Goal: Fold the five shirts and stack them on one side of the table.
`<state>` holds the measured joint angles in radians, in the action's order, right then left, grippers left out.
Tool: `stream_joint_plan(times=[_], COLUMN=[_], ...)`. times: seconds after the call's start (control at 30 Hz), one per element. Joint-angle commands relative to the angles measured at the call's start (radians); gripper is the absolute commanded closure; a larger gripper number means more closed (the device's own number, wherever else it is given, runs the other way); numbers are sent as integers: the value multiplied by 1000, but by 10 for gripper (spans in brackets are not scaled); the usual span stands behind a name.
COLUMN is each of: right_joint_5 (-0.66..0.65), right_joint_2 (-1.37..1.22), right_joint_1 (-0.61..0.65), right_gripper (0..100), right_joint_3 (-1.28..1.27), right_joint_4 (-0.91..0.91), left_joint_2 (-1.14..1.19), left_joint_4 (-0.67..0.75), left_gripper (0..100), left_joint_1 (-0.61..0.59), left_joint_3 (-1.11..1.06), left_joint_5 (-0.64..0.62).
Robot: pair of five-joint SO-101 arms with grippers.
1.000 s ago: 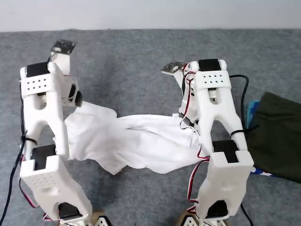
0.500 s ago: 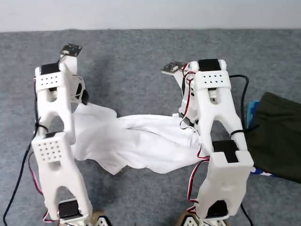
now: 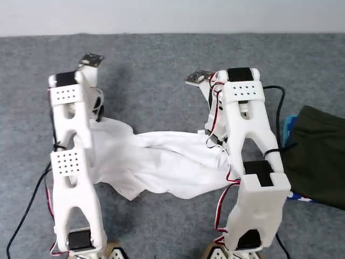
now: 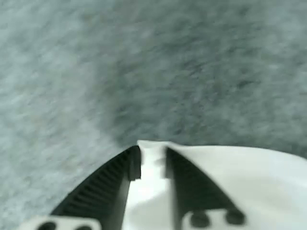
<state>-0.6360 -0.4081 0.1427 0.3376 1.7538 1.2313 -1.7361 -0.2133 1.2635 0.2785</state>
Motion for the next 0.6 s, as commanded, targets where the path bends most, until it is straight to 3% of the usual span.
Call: stream_joint_plan(times=[0.0, 0.2, 0.57], right_joint_5=[-8, -9, -74], right_joint_2=[76, 154, 427], right_joint_1=[-12, -30, -110], right_gripper=[989, 989, 989], right_joint_3=[8, 11, 12], right_joint_4=[41, 39, 4], left_joint_2=[-5, -135, -621], left_joint_4=[-21, -21, -15], left_gripper=[987, 987, 987], left_joint_1=[29, 55, 57], left_joint_3=[16, 19, 22], left_joint_5=[63, 60, -15])
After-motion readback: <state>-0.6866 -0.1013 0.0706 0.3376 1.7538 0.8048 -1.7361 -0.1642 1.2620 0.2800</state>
